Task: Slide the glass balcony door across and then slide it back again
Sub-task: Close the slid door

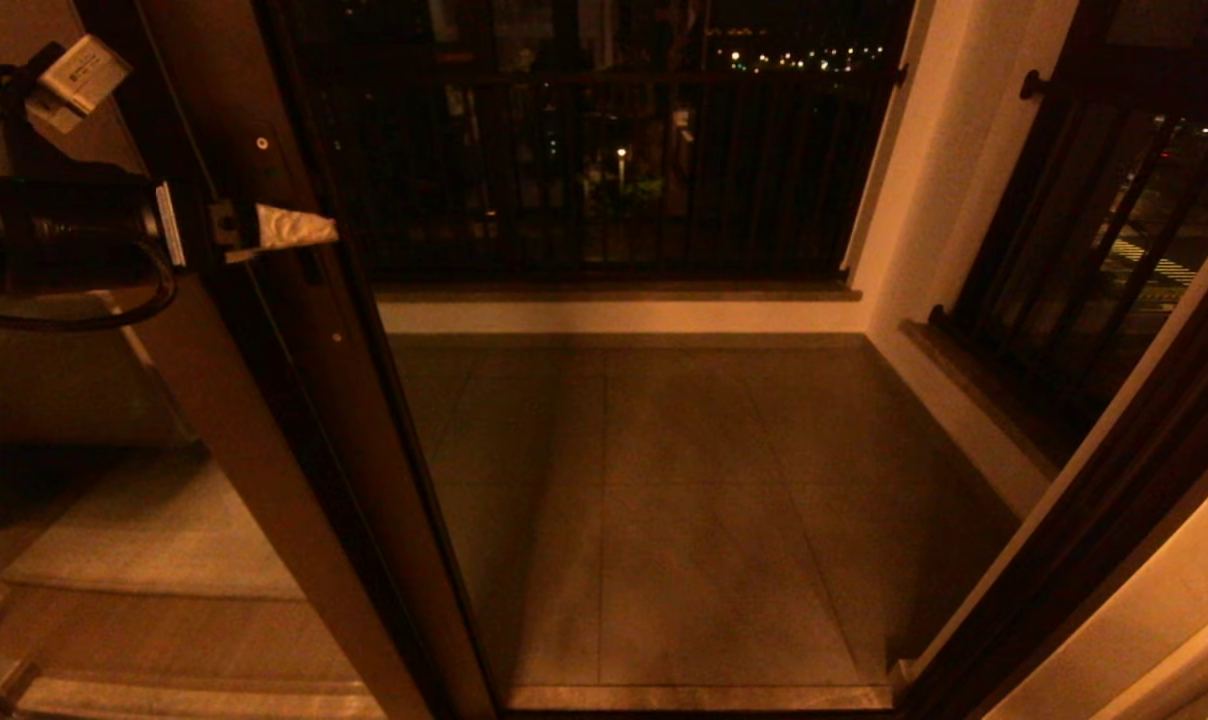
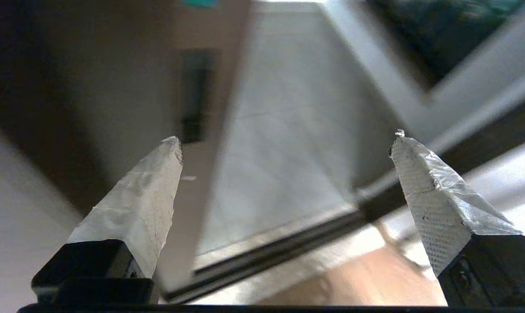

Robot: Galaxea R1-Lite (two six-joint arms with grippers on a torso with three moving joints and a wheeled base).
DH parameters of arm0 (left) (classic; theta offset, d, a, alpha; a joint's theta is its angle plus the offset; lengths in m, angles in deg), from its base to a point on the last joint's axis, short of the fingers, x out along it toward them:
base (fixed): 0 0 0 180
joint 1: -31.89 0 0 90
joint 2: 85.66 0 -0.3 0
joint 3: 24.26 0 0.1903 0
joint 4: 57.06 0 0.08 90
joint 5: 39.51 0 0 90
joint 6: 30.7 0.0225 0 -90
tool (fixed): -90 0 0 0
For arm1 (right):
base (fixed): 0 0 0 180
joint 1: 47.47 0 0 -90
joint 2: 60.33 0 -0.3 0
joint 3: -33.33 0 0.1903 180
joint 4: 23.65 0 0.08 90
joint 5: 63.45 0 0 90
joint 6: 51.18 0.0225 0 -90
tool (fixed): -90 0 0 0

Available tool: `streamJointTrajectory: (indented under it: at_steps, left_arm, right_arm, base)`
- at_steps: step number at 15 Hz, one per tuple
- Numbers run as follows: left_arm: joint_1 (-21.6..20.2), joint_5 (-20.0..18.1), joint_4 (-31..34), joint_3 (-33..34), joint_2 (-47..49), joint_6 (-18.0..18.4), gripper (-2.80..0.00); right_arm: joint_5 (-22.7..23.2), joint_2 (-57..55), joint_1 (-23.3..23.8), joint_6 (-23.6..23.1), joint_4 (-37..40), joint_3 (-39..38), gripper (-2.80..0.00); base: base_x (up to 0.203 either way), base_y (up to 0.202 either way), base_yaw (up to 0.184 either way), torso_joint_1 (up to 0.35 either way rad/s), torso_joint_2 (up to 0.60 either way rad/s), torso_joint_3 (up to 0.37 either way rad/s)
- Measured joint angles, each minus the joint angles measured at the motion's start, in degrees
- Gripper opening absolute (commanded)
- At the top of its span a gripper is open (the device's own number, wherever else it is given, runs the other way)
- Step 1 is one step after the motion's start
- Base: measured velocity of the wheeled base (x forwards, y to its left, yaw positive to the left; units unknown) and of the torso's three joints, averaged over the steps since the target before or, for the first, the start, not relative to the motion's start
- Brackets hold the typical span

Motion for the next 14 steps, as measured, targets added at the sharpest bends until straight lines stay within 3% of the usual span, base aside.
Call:
streamJointTrajectory:
  at_steps: [2, 14]
  left_arm:
    - [0.00, -2.55, 0.63, 0.10, -0.75, -0.13, 0.00]
    - [1.83, -1.32, 2.60, -2.02, 2.89, 0.46, 0.00]
  right_arm:
    - [0.01, 0.00, 0.00, -0.01, 0.00, 0.00, -2.80]
    - [0.01, 0.00, 0.00, -0.02, -0.01, 0.02, -2.80]
  base:
    - [0.000, 0.000, 0.000, 0.000, 0.00, 0.000]
    - [0.000, 0.000, 0.000, 0.000, 0.00, 0.000]
